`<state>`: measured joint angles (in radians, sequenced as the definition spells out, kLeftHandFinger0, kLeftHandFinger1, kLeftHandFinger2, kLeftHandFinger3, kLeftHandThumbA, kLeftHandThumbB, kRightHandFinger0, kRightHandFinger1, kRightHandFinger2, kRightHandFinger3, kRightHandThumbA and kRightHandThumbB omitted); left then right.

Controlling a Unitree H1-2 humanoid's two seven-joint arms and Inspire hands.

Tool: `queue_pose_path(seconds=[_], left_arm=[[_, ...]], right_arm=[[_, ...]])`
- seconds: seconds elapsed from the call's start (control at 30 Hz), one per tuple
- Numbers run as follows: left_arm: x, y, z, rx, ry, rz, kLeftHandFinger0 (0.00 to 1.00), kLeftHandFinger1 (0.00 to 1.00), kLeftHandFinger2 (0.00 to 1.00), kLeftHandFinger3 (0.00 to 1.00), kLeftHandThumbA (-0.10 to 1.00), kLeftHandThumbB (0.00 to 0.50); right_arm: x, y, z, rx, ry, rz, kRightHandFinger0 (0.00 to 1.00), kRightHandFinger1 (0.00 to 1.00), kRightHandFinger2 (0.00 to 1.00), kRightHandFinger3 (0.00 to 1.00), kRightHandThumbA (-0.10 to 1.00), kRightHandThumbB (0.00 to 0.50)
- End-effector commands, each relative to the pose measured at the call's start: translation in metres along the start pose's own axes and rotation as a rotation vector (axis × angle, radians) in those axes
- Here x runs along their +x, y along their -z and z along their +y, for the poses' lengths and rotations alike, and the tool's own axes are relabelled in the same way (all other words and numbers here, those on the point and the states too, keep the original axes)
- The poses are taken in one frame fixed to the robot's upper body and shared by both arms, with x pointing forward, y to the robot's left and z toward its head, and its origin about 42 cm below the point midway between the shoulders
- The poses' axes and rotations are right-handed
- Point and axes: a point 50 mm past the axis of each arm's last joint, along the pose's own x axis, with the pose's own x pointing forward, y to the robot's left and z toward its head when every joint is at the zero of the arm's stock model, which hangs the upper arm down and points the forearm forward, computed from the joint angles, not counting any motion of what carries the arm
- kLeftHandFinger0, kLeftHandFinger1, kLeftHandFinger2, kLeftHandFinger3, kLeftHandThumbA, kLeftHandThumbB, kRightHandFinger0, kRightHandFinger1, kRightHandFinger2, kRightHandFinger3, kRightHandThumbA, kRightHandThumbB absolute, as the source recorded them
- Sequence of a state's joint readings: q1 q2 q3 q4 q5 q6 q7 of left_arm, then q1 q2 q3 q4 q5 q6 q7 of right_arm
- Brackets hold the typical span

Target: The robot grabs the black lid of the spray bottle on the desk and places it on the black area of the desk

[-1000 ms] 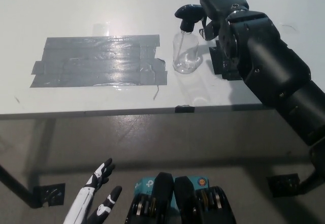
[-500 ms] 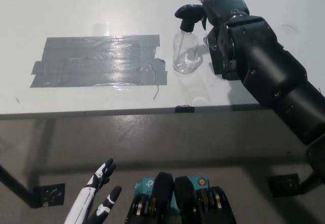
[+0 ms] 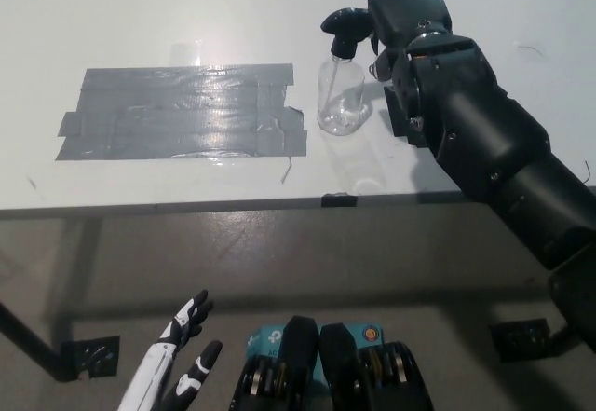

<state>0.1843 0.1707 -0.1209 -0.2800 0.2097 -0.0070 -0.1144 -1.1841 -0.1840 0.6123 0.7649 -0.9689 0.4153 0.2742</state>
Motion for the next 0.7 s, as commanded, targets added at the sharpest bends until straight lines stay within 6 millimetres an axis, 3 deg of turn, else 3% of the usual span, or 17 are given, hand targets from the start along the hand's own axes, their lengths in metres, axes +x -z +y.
queue_pose_path(seconds=[0.0,0.47,0.67], left_arm=[[-0.001,-0.009,0.002,0.007,0.005,-0.040,1.00,1.00,1.00,1.00,0.89,0.029],[0.003,-0.011,0.004,0.014,0.005,-0.051,1.00,1.00,1.00,1.00,0.89,0.028],[0.004,-0.012,0.005,0.023,0.008,-0.055,1.00,1.00,1.00,1.00,0.91,0.037]], right_arm=[[0.001,-0.011,-0.053,0.024,0.209,-0.044,1.00,1.00,1.00,1.00,0.76,0.500],[0.002,-0.017,-0.055,0.036,0.255,-0.058,1.00,1.00,1.00,1.00,0.77,0.497],[0.008,-0.014,-0.044,0.020,0.236,-0.058,1.00,1.00,1.00,1.00,0.73,0.500]])
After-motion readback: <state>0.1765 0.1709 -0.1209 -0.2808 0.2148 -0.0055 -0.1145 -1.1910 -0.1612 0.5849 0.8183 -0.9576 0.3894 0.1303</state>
